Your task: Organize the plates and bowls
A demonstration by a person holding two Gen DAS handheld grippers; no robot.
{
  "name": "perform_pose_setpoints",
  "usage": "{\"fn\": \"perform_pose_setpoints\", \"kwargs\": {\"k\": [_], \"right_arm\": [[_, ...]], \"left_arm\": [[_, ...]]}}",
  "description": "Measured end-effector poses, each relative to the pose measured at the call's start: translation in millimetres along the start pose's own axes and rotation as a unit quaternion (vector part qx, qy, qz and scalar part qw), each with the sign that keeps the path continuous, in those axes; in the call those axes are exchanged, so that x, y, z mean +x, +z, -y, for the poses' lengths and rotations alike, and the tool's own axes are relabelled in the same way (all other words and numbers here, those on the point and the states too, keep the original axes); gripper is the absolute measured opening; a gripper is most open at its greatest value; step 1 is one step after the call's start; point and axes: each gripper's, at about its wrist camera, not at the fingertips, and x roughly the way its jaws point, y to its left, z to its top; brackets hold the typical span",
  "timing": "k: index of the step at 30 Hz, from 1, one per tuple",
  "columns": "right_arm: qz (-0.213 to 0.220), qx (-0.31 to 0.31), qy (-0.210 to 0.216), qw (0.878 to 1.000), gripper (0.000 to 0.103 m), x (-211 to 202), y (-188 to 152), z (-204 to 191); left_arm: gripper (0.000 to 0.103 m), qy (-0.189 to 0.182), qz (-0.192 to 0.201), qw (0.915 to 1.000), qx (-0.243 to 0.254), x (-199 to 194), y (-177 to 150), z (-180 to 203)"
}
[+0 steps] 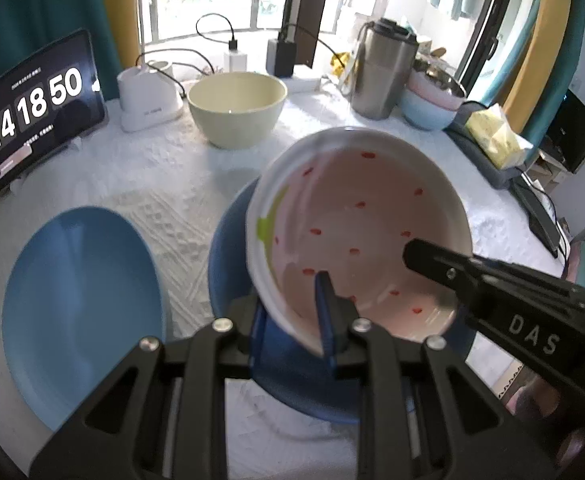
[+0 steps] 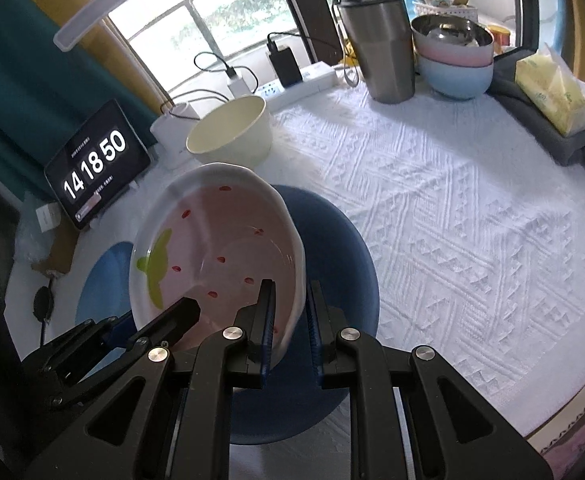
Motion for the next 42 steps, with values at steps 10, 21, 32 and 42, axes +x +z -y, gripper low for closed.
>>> {"fn": "perform_pose_setpoints", "kwargs": {"k": [10, 21, 32, 42], "right_arm": [[-0.013, -0.018, -0.017, 1.000, 0.017, 3.0, 2.3, -0.1], [-0.007, -0.040, -0.028, 0.999, 0.017, 1.9, 1.3, -0.5], [0.033, -0.042, -0.040, 0.998, 0.018, -14.6, 8.3, 5.5], [0.046, -0.054, -0.037, 0.997, 0.018, -23.0, 13.7, 1.9]], "left_arm": [[0.027, 0.006, -0.005, 0.9999, 0.008, -0.9, -2.0, 3.8], [0.030, -0.003, -0.006, 1.0000, 0.003, -7.2, -3.1, -0.4], [0.046, 0.016, 0.028, 0.9995, -0.002, -26.5, 3.5, -7.9], [0.046, 0.026, 0.045, 0.9984, -0.022, -34.8, 9.5, -21.9]]}}
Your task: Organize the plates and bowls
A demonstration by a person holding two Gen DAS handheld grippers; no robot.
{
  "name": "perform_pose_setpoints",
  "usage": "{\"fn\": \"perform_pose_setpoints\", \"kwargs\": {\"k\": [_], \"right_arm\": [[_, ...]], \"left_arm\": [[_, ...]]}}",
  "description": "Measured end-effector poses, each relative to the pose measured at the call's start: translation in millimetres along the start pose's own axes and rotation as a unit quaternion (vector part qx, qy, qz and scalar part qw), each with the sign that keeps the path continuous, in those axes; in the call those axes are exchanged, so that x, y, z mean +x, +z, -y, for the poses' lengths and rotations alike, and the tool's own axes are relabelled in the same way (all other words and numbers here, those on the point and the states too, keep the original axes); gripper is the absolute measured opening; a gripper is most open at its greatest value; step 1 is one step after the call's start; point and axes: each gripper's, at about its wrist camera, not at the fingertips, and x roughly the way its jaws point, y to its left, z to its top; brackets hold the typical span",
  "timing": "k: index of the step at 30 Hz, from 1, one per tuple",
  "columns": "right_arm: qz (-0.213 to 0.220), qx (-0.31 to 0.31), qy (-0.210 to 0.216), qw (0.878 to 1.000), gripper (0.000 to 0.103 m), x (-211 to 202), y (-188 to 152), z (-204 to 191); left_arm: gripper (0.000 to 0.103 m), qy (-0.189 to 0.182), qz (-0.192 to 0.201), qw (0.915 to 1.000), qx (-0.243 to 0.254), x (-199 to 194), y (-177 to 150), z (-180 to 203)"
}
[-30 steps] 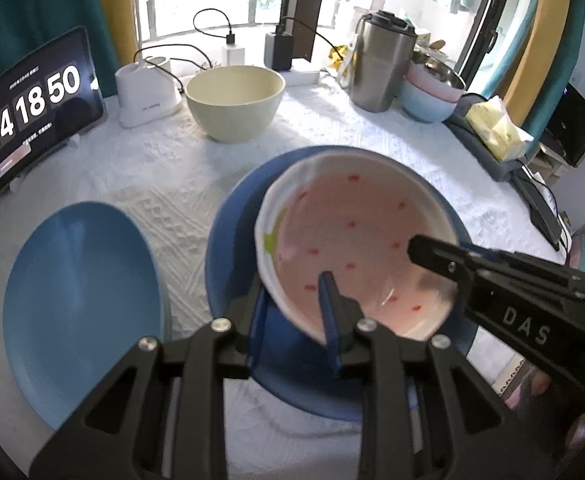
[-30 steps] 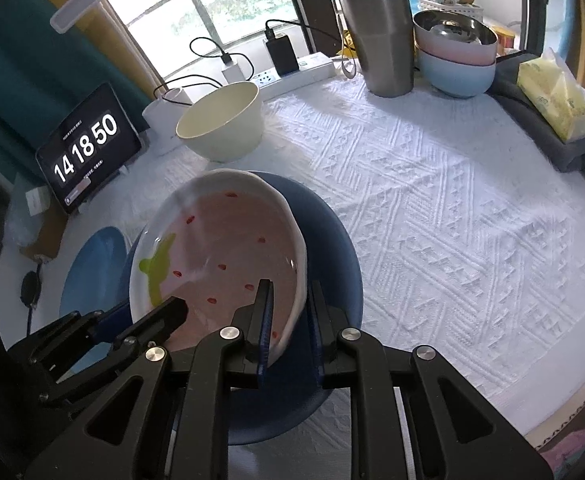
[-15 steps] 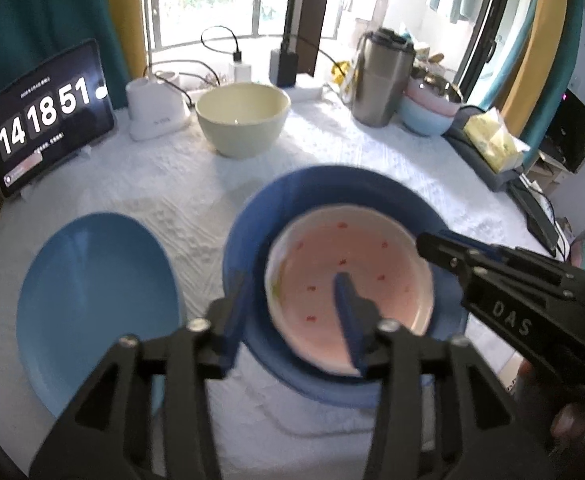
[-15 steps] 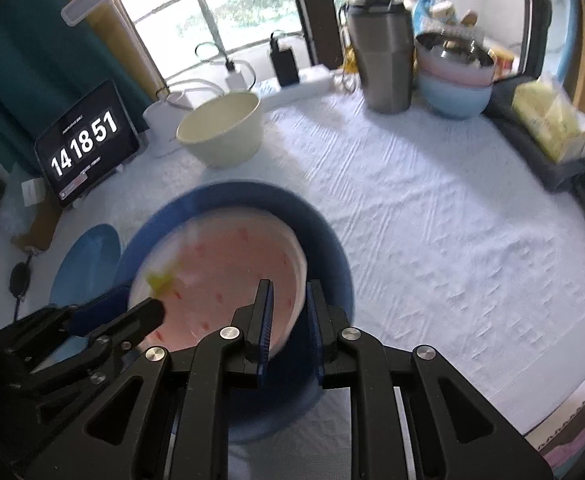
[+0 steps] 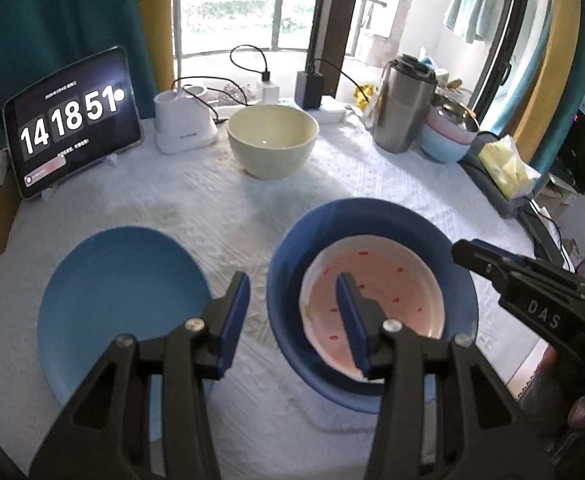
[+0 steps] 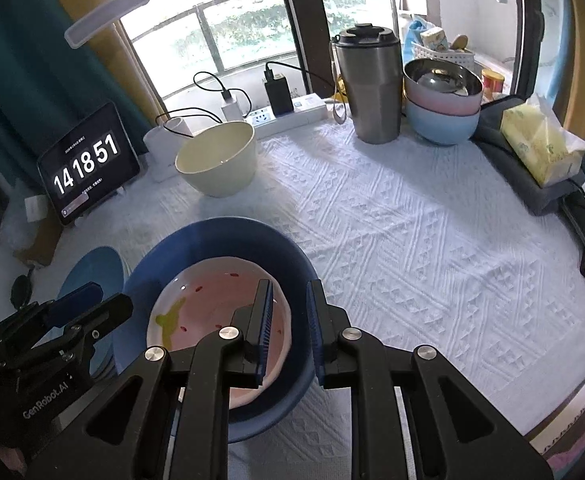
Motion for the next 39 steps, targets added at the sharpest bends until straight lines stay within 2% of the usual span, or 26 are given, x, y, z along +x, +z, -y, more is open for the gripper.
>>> {"fn": "perform_pose_setpoints", "kwargs": {"k": [2, 5, 7, 15, 21, 26, 33, 39], "right_arm": [[0.003, -0.005, 0.003, 1.000, 0.020, -0.8, 2.0, -0.9], [0.009, -0.011, 0.010, 1.000, 0.029, -0.9, 6.2, -2.3], [0.013, -0.019, 0.016, 1.000, 0.030, -1.1, 9.4, -4.4], [0.043, -0.048, 0.029, 0.997, 0.045, -2.0, 23.3, -8.8], [0.063, -0.080, 0.030, 0.994, 0.051, 2.4, 34.3, -13.4], [0.062, -0.092, 0.036, 0.993, 0.053, 9.6, 46.9, -16.5], [0.057, -0.104, 0.039, 0.992, 0.053, 20.7, 62.7, -18.6], [0.051, -0.105, 0.043, 0.992, 0.053, 30.7, 75.3, -17.2]], "left_arm": [[0.046, 0.000, 0.004, 1.0000, -0.003, -1.9, 1.5, -1.5], [0.046, 0.001, 0.012, 0.9999, -0.007, -5.3, 4.3, -3.6], [0.046, 0.001, 0.016, 0.9998, -0.010, -6.5, 6.7, -4.2], [0.046, 0.009, 0.029, 0.9993, -0.021, -5.4, 20.2, -8.9], [0.046, 0.022, 0.052, 0.9982, -0.023, -4.3, 30.6, -11.4], [0.046, 0.047, 0.076, 0.9958, -0.019, -4.3, 38.2, -13.4], [0.046, 0.051, 0.100, 0.9936, -0.013, 0.6, 48.6, -15.6], [0.047, 0.059, 0.099, 0.9933, -0.009, 11.3, 57.2, -17.3]]}}
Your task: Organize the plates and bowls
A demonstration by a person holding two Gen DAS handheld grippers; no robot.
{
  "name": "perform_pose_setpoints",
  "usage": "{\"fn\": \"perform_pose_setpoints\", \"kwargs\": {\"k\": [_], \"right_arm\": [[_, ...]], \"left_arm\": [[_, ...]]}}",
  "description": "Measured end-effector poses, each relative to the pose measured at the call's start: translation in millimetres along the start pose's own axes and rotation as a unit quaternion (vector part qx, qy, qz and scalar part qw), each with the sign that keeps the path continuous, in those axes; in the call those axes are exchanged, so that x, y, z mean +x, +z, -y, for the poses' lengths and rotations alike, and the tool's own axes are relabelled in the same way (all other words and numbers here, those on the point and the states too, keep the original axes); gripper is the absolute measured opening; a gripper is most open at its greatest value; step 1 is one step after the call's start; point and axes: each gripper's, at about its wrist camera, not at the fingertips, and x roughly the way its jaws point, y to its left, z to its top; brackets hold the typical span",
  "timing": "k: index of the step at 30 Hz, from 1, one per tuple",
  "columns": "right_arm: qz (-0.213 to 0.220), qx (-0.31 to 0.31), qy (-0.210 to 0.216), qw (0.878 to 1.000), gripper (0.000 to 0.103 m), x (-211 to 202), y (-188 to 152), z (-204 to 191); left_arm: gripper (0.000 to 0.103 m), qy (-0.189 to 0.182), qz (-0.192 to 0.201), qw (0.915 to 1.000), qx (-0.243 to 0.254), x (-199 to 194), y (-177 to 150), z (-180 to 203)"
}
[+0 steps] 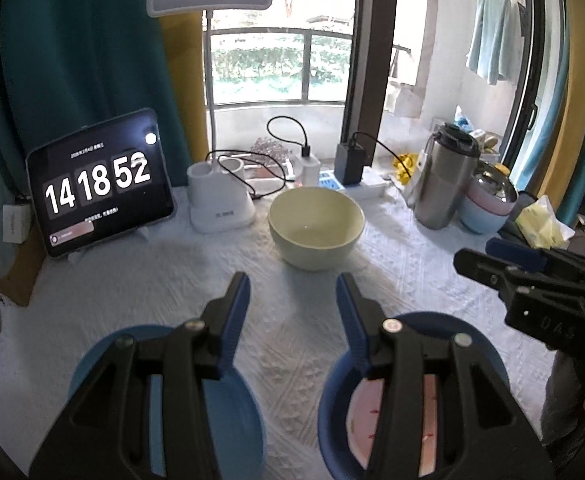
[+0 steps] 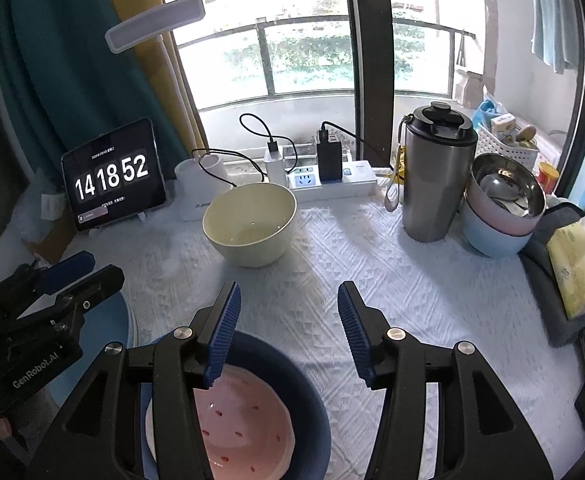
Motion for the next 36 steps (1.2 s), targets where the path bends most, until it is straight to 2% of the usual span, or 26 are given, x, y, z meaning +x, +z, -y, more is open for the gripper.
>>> {"fn": "perform_pose_setpoints", "kwargs": {"k": [22, 36], "right_arm": [[-0.007, -0.022, 0.006, 1.000, 0.053, 42.3, 34.7, 11.3], [-0.023, -0.042, 0.009, 0.999, 0.053, 77.6, 51.9, 10.8]], "left_arm": [[0.047, 0.005, 0.019, 0.9998, 0.004, 45.2, 23.4, -1.0], [0.047, -0.006, -0.010, 0.9999, -0.002, 85.4, 34.2, -8.7]]}}
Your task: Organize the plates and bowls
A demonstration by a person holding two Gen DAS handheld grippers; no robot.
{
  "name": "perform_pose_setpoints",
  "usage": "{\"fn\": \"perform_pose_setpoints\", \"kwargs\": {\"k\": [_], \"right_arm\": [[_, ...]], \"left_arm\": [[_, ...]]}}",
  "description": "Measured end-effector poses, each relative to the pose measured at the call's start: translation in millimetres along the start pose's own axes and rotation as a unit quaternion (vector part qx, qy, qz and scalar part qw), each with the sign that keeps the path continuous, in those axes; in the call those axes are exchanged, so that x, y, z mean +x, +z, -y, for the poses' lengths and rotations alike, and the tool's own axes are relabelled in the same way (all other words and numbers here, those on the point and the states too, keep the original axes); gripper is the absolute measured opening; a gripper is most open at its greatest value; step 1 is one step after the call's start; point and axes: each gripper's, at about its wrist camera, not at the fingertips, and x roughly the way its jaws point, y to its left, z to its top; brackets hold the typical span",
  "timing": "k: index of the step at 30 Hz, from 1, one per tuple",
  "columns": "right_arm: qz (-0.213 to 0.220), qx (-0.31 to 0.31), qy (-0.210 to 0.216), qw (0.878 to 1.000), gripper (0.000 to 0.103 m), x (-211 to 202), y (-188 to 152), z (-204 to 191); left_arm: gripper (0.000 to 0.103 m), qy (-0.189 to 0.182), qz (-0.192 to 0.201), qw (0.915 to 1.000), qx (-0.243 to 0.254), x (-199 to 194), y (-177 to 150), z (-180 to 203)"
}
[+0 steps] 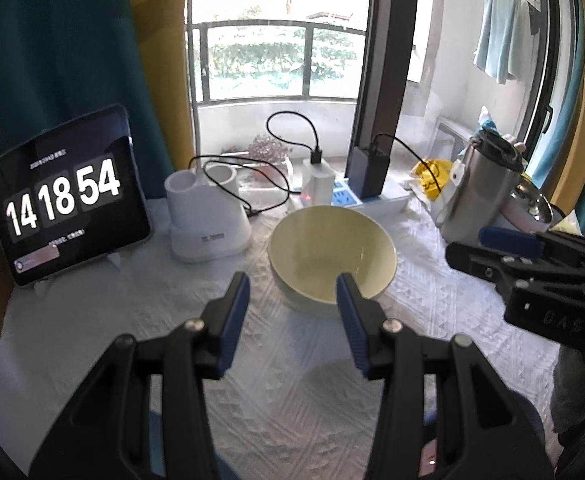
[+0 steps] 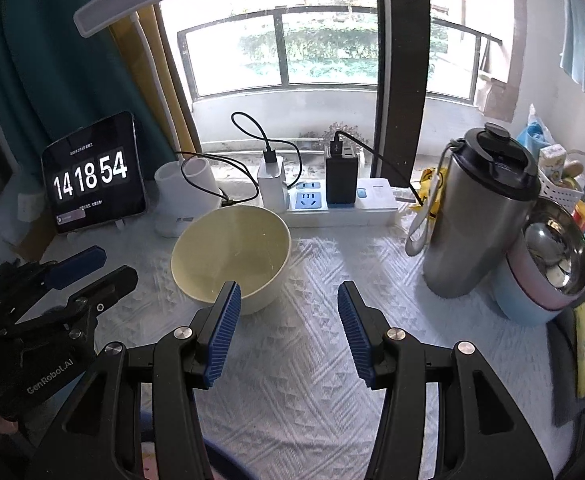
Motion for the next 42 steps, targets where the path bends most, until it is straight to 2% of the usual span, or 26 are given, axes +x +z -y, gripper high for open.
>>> {"fn": "perform_pose_setpoints", "kwargs": {"k": [7, 11, 15, 25, 34, 40, 42], "right_arm": [[-0.007, -0.007, 0.001, 1.000, 0.053, 17.2, 6.2, -0.7], [-0.010, -0.006, 0.003, 1.000, 0.053, 27.6, 9.3, 1.8], [-0.020, -0.005, 0.006, 1.000, 0.053, 39.0, 13.7, 4.7], [-0.024, 0.004, 0.008, 1.000, 0.053, 64.6, 25.7, 15.7], [-0.056, 0.002, 0.038, 0.998, 0.053, 104.3, 18.9, 11.2], [-0.068, 0.003, 0.053, 0.996, 0.052, 119.3, 13.4, 7.8], [-0.069, 0.007, 0.056, 0.996, 0.048, 122.7, 11.5, 6.9]], "left_arm": [[0.047, 0.001, -0.010, 0.9999, 0.011, 17.7, 5.0, 0.0], [0.047, -0.002, -0.013, 0.9999, -0.002, 24.2, 6.9, -2.9], [0.047, 0.001, -0.030, 0.9995, -0.014, 36.0, 8.9, -5.3], [0.047, 0.005, -0.057, 0.9984, -0.006, 59.7, 14.5, -1.2], [0.047, 0.009, -0.093, 0.9955, -0.015, 86.9, 7.5, -3.4], [0.047, 0.021, -0.094, 0.9952, -0.019, 93.7, 7.0, -3.5], [0.047, 0.022, -0.097, 0.9948, -0.022, 95.3, 6.7, -3.5]]}}
